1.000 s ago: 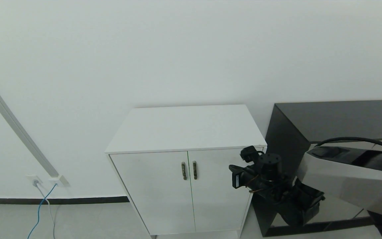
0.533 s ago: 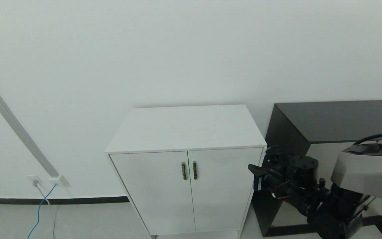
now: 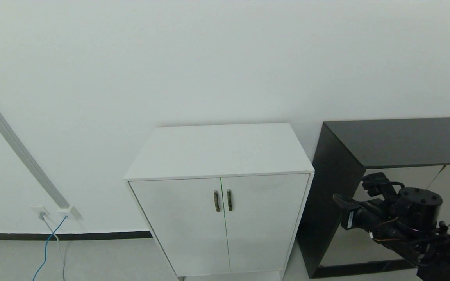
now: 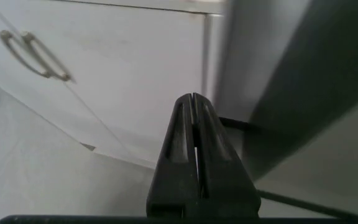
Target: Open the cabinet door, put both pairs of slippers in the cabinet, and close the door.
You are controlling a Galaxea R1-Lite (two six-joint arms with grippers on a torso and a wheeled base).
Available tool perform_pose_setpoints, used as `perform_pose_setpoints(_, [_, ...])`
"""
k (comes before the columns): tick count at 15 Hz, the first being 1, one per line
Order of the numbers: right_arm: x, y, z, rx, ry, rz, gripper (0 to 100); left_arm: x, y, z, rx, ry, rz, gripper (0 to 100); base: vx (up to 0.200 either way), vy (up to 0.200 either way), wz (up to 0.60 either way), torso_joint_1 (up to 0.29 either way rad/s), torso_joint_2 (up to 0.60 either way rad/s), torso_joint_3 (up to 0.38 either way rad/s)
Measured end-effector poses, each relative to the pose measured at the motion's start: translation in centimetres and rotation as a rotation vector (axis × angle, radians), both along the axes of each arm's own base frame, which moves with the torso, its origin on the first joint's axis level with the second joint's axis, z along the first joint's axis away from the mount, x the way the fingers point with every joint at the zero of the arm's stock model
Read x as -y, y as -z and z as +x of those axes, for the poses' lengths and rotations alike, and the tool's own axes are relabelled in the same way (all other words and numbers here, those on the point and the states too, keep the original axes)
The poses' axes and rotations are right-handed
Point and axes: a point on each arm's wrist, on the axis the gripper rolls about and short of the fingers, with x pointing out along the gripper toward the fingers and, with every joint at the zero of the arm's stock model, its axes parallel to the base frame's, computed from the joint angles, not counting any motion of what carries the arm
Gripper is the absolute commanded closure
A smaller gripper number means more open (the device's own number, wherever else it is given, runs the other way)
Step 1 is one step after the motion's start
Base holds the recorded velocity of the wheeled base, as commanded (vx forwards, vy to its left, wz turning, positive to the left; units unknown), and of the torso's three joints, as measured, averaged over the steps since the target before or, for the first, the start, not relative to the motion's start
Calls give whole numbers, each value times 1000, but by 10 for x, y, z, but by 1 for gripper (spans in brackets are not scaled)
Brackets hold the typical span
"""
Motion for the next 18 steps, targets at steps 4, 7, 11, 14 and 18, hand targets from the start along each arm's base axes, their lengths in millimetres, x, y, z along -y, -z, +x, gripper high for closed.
perform_pose_setpoints(4, [21,-18,-26,18,51,4,100,0,0,0,0,0,1,100,0,0,0,0,0,0])
perform_pose_setpoints(7, [33,-26,-46,24,74,6,100,0,0,0,0,1,0,100,0,0,0,0,0,0])
perform_pose_setpoints(11, [41,-41,-73,74,81,18,100,0,0,0,0,1,0,100,0,0,0,0,0,0])
perform_pose_setpoints(14, [47,-51,-89,88,95,24,100,0,0,0,0,1,1,100,0,0,0,0,0,0])
perform_pose_setpoints(18, [54,-61,-115,59,105,24,100,0,0,0,0,1,0,100,0,0,0,0,0,0])
